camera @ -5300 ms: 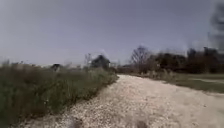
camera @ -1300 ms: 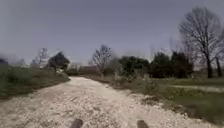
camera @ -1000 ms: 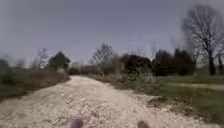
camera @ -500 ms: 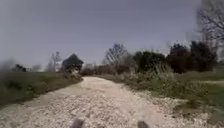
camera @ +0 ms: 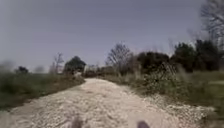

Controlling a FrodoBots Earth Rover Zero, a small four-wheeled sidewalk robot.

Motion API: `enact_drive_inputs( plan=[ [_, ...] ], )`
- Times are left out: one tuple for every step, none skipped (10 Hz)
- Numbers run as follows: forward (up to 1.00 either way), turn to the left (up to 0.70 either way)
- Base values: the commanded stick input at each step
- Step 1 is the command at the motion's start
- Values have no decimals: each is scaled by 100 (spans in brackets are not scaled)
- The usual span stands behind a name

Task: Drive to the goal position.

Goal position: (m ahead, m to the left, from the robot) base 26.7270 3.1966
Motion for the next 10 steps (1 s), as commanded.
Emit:
enact_drive_inputs(
  plan=[
    [70,0],
    [70,0],
    [70,0],
    [70,0],
    [70,0],
    [70,0],
    [70,0],
    [70,0],
    [70,0],
    [70,0]
  ],
)
